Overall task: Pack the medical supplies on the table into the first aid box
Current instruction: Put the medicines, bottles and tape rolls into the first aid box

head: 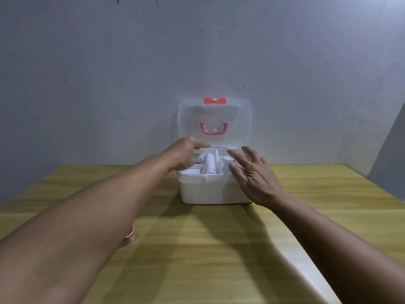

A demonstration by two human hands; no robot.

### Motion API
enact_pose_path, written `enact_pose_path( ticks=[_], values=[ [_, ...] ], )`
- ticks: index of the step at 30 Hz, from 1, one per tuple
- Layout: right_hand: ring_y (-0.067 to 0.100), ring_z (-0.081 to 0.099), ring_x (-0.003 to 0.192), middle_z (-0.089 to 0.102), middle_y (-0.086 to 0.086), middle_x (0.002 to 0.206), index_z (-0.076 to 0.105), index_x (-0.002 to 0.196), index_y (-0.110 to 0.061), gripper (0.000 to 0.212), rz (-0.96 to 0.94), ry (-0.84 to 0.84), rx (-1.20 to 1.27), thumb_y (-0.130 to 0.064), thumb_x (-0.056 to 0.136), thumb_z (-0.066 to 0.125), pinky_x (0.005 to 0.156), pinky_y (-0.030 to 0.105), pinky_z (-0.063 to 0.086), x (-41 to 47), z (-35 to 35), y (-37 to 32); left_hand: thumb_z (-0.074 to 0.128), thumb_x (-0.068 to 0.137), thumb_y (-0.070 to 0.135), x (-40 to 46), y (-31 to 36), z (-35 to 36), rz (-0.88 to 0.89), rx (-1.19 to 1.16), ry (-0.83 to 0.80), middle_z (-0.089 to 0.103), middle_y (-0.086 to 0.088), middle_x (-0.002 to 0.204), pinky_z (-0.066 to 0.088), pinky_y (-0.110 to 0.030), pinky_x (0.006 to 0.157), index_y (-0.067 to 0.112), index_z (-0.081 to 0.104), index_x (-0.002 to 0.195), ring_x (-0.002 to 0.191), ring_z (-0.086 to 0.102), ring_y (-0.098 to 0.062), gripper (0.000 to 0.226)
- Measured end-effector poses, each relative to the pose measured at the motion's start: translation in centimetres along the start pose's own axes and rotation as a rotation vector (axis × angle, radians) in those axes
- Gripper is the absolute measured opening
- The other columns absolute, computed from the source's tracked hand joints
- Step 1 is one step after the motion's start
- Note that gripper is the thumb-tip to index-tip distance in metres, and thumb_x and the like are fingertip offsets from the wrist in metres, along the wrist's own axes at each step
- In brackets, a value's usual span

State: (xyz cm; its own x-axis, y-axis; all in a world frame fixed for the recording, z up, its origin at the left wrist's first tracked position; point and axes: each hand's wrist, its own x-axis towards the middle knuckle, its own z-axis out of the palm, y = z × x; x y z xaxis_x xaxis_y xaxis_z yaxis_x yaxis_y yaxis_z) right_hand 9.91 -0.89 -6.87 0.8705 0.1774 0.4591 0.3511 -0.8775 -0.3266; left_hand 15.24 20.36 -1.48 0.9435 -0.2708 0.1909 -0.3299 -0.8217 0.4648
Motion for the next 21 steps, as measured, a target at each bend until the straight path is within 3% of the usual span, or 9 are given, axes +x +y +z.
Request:
enact_pose_path(
  ticks=[3,8,11,15,18,21],
  values=[
    [0.033,0.035,0.133,0.019,0.003,0.157,0.028,0.143,-0.046,0.052,0.008,-0.006,-0.009,-0.059,0.093,0.02,0.107,0.042,0.032,0.1,0.0,0.0,0.061,0.084,-0.001,-1.0,-0.3,-0.9,-0.006,0.013,0.07,0.048,-0.011,0.146,0.037,-0.038,0.111,0.023,0.053,0.135,0.134,0.044,-0.029,0.057],
    [0.034,0.037,0.131,0.019,0.005,0.157,0.029,0.144,-0.044,0.053,0.011,-0.019,-0.034,-0.059,0.094,0.02,0.104,0.043,0.034,0.0,-0.1,-0.1,0.068,0.081,0.017,-4.5,-1.8,-3.3,-0.071,0.023,0.166,0.058,-0.009,0.135,0.038,-0.026,0.096,0.019,0.06,0.128,0.124,0.054,-0.024,0.048],
    [0.035,0.04,0.129,0.022,0.008,0.156,0.031,0.143,-0.042,0.054,0.002,-0.012,-0.044,-0.06,0.094,0.02,0.105,0.042,0.032,0.1,-0.3,0.0,0.068,0.082,0.02,-7.4,-3.3,-4.6,-0.149,0.079,0.101,0.06,-0.007,0.133,0.039,-0.027,0.097,0.017,0.061,0.127,0.121,0.056,-0.021,0.046],
    [0.036,0.036,0.133,0.025,0.013,0.154,0.034,0.143,-0.037,0.053,-0.012,-0.001,-0.059,-0.057,0.095,0.021,0.108,0.044,0.027,0.2,-0.3,0.1,0.069,0.082,0.038,-11.9,-5.7,-5.2,-0.258,0.122,-0.03,0.057,-0.009,0.136,0.041,-0.032,0.095,0.014,0.057,0.131,0.12,0.055,-0.025,0.056],
    [0.036,0.036,0.133,0.027,0.016,0.153,0.035,0.143,-0.034,0.054,-0.016,-0.003,-0.072,-0.055,0.096,0.022,0.109,0.044,0.027,0.2,-0.2,-0.2,0.068,0.079,0.05,-15.5,-7.1,-4.5,-0.347,0.05,-0.033,0.058,-0.008,0.136,0.043,-0.032,0.095,0.014,0.059,0.128,0.119,0.057,-0.024,0.061],
    [0.034,0.033,0.136,0.029,0.017,0.152,0.037,0.143,-0.032,0.051,-0.009,-0.004,-0.07,-0.051,0.097,0.025,0.11,0.043,0.025,0.2,-0.3,-0.3,0.071,0.072,0.058,-18.5,-7.5,-2.7,-0.462,-0.088,-0.005,0.07,-0.005,0.108,0.052,-0.029,0.082,0.02,0.063,0.115,0.097,0.067,-0.024,0.059]
  ],
)
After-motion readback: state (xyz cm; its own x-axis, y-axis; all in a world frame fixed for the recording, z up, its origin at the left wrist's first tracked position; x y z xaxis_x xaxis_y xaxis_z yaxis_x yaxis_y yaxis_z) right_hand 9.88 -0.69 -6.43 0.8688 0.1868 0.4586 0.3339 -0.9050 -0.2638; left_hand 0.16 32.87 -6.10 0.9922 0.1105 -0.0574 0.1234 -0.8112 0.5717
